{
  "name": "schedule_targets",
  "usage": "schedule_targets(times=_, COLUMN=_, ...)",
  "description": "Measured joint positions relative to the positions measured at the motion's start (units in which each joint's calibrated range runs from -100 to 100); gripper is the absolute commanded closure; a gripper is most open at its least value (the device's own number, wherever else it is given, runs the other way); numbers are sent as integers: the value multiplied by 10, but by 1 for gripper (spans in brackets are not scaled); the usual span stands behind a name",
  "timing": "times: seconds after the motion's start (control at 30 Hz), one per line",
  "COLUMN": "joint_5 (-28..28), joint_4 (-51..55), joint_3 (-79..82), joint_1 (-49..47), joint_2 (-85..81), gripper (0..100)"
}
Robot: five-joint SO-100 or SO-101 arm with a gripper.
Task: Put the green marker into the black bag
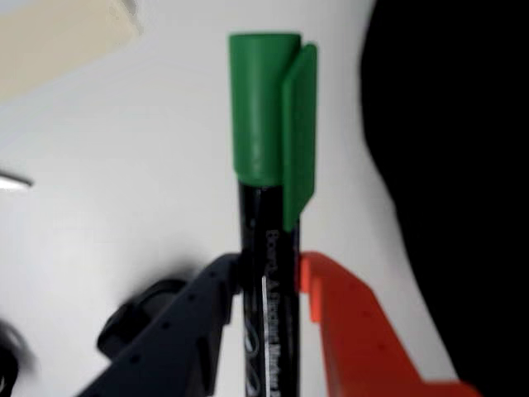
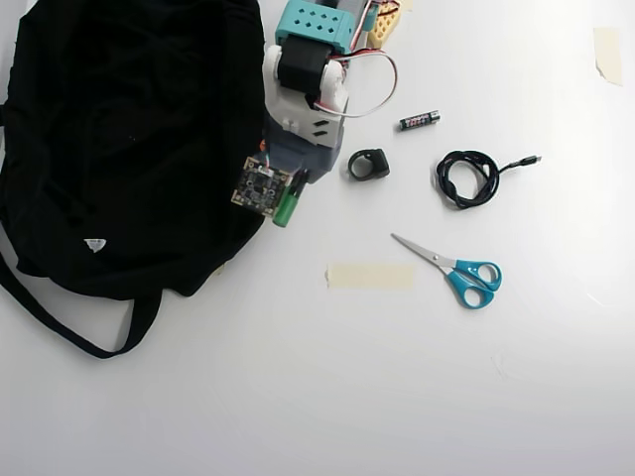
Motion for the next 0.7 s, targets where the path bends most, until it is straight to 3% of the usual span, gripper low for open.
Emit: schedule_targets(times=0.7, joint_5=-1, joint_4=-24, joint_3=0, joint_1=230, joint_2=0, gripper=98)
